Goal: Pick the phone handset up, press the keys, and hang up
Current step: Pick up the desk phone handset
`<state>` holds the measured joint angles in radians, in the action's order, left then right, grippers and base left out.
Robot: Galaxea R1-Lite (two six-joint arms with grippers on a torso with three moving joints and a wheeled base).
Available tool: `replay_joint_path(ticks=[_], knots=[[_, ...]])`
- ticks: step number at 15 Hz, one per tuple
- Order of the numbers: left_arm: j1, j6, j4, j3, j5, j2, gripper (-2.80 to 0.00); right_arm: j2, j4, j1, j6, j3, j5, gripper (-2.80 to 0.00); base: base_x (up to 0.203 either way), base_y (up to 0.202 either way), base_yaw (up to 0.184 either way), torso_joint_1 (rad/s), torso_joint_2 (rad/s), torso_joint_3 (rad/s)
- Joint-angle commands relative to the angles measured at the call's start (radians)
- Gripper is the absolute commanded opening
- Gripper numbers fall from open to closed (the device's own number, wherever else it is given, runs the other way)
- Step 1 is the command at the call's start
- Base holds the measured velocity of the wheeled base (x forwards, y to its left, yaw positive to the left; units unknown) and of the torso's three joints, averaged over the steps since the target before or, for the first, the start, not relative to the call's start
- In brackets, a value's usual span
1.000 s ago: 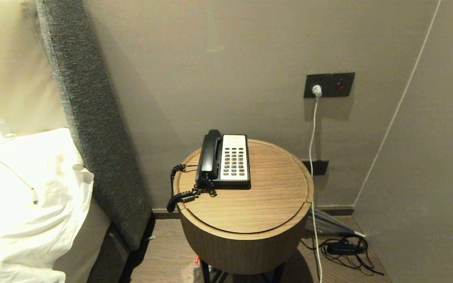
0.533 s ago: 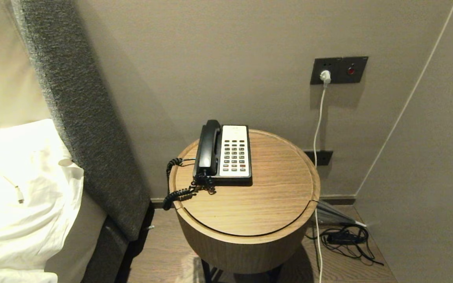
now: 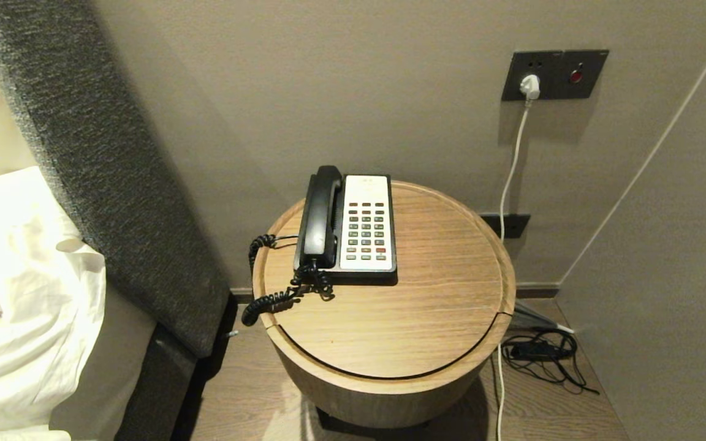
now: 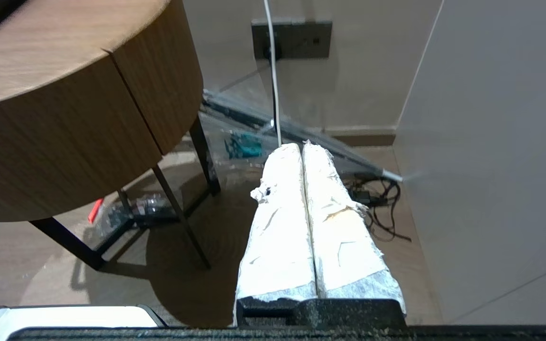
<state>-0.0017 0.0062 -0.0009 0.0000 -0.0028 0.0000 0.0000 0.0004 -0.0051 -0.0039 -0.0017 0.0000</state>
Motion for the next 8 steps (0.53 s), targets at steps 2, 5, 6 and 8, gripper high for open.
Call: replay_joint_path(ticks=[2, 5, 6, 8], knots=[[0.0, -0.002, -0.001, 0.002, 0.0, 0.002, -2.8, -0.003, 0.0, 0.0, -0.001, 0.0, 0.0, -2.8, 0.0, 0.0, 0.0, 0.006, 0.0, -0.193], [0.0, -0.003, -0.001, 0.002, 0.0, 0.002, -2.8, -0.003, 0.0, 0.0, -0.001, 0.0, 0.0, -2.8, 0.0, 0.0, 0.0, 0.005, 0.0, -0.195], [0.001, -0.003, -0.001, 0.002, 0.0, 0.002, -2.8, -0.003, 0.0, -0.001, -0.001, 0.0, 0.0, -2.8, 0.0, 0.0, 0.0, 0.003, 0.0, -0.203], [0.001, -0.003, -0.001, 0.002, 0.0, 0.002, -2.8, -0.003, 0.0, -0.001, -0.001, 0.0, 0.001, -2.8, 0.0, 0.0, 0.0, 0.002, 0.0, -0.191]])
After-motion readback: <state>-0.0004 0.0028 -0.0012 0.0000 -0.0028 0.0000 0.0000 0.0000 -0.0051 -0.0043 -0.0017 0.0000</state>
